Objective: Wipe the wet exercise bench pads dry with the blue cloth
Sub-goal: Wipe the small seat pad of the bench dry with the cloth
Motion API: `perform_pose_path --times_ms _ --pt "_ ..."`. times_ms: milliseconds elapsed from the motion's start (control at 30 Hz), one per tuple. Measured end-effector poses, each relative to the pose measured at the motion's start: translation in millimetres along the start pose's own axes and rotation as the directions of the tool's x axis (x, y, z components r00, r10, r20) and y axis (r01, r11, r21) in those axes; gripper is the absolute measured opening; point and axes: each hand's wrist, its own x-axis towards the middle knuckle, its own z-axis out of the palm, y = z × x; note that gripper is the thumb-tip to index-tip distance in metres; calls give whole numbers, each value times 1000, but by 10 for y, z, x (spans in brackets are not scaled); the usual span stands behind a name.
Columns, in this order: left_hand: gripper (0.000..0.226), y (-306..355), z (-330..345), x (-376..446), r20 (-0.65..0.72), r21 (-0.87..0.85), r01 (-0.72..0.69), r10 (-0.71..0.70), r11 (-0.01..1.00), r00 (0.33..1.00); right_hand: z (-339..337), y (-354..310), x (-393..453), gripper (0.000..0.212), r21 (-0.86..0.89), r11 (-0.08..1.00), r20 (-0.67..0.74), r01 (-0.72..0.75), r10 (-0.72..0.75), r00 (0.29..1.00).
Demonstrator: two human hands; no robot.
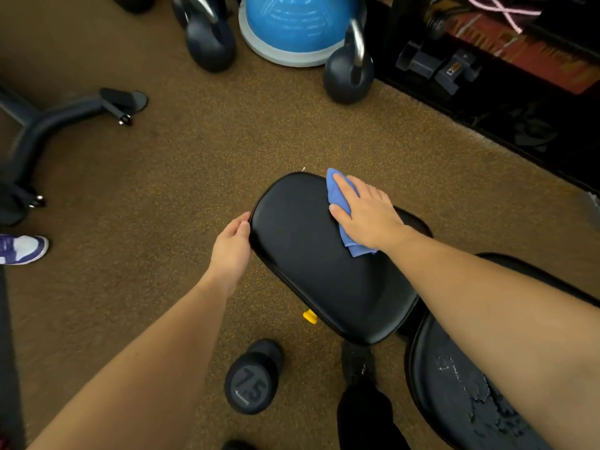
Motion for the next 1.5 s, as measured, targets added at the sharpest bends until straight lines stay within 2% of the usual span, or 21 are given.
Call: perform_pose_path --times_ms 133,233,333,400,467,600,667,733,1033,1133,1267,1367,1500 --pt "32 42 62 -55 42 -174 46 -39 984 998 -26 -348 331 62 -7 993 41 116 -115 993" --pt "47 48 28 -42 52 -285 94 -83 954 995 30 -558 458 58 -67 970 12 235 -235 972" --pt "52 19 -75 70 -61 -424 120 -160 898 985 69 -756 533 54 -96 917 13 387 -387 922" --pt "53 6 -143 114 -145 -444 97 -179 891 973 90 -953 550 48 -65 868 65 493 -489 870" --pt "50 -6 -198 113 -197 -415 78 -174 906 965 176 -1190 458 44 -55 791 88 610 -604 792" --pt "46 6 -290 48 -207 -349 72 -152 934 966 404 -1311 95 25 -30 473 73 881 -878 474" --pt "51 36 -315 7 -170 -279 63 -114 958 979 394 -1198 -54 25 5 376 85 926 -923 375" --pt "54 61 -311 -32 -138 -217 50 -81 975 987 364 -1063 -214 23 41 325 140 945 -938 317" --pt "54 -80 -122 -291 15 -101 94 -92 991 996 325 -400 -1034 21 100 288 374 953 -898 232" --pt "54 -126 -79 -341 38 -116 89 -85 989 996 327 -191 -1155 19 134 280 370 950 -904 214" --pt "45 -151 -59 -334 53 -145 71 -64 987 997 339 -186 -1058 23 82 246 393 966 -898 196" --pt "55 -188 -66 -282 65 -201 70 -58 977 996 349 -318 -852 26 37 234 376 971 -904 203" --pt "61 -221 -85 -200 44 -207 78 -70 975 997 348 -551 -507 26 -50 279 310 959 -908 280"
